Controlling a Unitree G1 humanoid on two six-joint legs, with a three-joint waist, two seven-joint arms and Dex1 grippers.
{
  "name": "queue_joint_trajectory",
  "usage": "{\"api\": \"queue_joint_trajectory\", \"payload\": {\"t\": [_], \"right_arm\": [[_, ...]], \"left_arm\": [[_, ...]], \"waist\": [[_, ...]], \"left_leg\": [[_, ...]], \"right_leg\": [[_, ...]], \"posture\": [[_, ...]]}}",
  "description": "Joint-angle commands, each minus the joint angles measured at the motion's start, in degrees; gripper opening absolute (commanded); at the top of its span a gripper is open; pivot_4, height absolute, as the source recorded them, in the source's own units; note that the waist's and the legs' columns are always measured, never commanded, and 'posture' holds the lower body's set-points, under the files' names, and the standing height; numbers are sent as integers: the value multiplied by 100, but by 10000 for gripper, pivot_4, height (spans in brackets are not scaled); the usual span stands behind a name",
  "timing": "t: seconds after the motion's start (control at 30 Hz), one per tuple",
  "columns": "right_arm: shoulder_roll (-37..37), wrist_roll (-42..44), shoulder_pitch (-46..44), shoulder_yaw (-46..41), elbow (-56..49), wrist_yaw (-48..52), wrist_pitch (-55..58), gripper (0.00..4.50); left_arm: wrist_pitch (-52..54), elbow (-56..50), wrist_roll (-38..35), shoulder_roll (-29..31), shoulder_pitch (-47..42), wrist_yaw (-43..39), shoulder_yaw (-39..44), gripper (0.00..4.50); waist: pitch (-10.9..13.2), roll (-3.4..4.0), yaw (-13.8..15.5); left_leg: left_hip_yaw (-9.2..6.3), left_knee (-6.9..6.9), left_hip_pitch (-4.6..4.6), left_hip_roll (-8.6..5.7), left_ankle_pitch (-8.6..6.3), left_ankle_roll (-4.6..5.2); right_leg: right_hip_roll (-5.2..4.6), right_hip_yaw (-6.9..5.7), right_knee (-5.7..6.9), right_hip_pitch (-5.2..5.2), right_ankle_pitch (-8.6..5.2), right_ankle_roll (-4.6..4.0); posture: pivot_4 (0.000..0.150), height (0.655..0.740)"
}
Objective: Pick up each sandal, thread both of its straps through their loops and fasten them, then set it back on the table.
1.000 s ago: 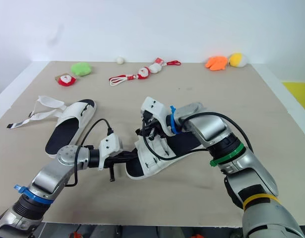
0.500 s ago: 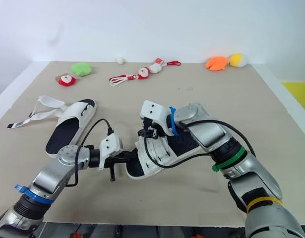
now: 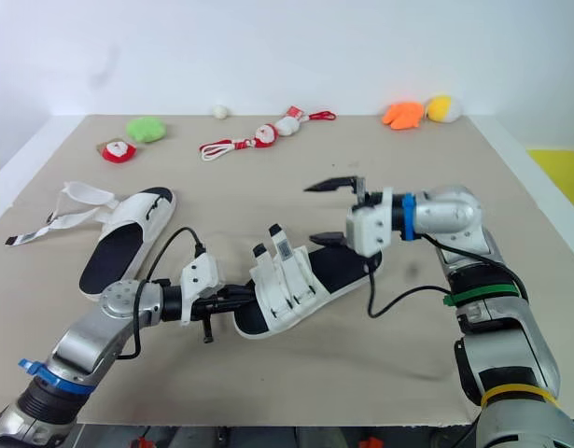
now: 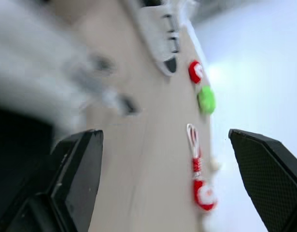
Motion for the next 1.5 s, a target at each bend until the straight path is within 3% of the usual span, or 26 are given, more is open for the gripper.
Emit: {"api": "queue_joint_trajectory", "payload": {"t": [0.03,0.13,0.23,0.63,0.8,0.83,1.0,1.17,1.5], "right_arm": [[-80,-586,-400,-63,736,-388,-1543,45000],[-125,-1181,-467,-11,773,-841,-1734,45000],[-133,-1570,-471,134,582,-1283,-1736,45000],[-136,-2233,-118,873,-289,-2750,-1736,45000],[-291,-2257,217,996,-708,-3071,-1736,30754],[-333,-2252,285,1013,-794,-3123,-1736,24367],[-318,-2386,549,775,-1082,-3348,-1571,1406],[-260,-2081,476,387,-1010,-3695,-362,271],[-882,-3134,151,-583,-63,-5336,4090,271]], "left_arm": [[240,-140,-58,245,245,155,331,24465],[334,-631,-451,420,511,145,853,38981],[379,-936,-839,425,570,161,1233,44553],[424,-1070,-1464,164,213,363,1286,44553],[454,-952,-1572,134,-13,342,1167,45000],[458,-913,-1582,129,-66,329,1140,45000],[477,-740,-1684,43,-324,326,1069,45000],[507,-599,-1775,-31,-585,356,1113,45000],[507,-516,-1719,-44,-858,406,1021,45000]], "waist": [[13,-1,-52],[38,-6,-89],[60,-8,-79],[71,-11,-39],[71,-11,-38],[71,-11,-38],[71,-12,-38],[72,-12,-41],[75,-15,20]], "left_leg": [[1,0,0,0,0,0],[5,-1,7,4,0,0],[4,-1,4,4,2,-3],[-3,0,-13,-23,8,-19],[-4,1,-13,-23,9,-20],[-4,2,-12,-24,9,-21],[-6,2,-12,-24,10,-21],[-6,4,-11,-23,14,-28],[-27,9,-30,-46,23,-44]], "right_leg": [[0,1,0,0,0,0],[1,5,7,-2,21,-35],[1,5,13,-8,20,-37],[-24,6,12,-8,16,-38],[-23,6,13,-7,16,-38],[-24,6,13,-7,17,-37],[-22,6,13,-6,17,-37],[-21,6,17,-6,20,-38],[-30,4,19,-10,19,-29]], "posture": [[1500,7400],[1500,7400],[1500,7400],[1500,7400],[1500,7400],[1500,7400],[1500,7400],[1500,7400],[1500,7400]]}}
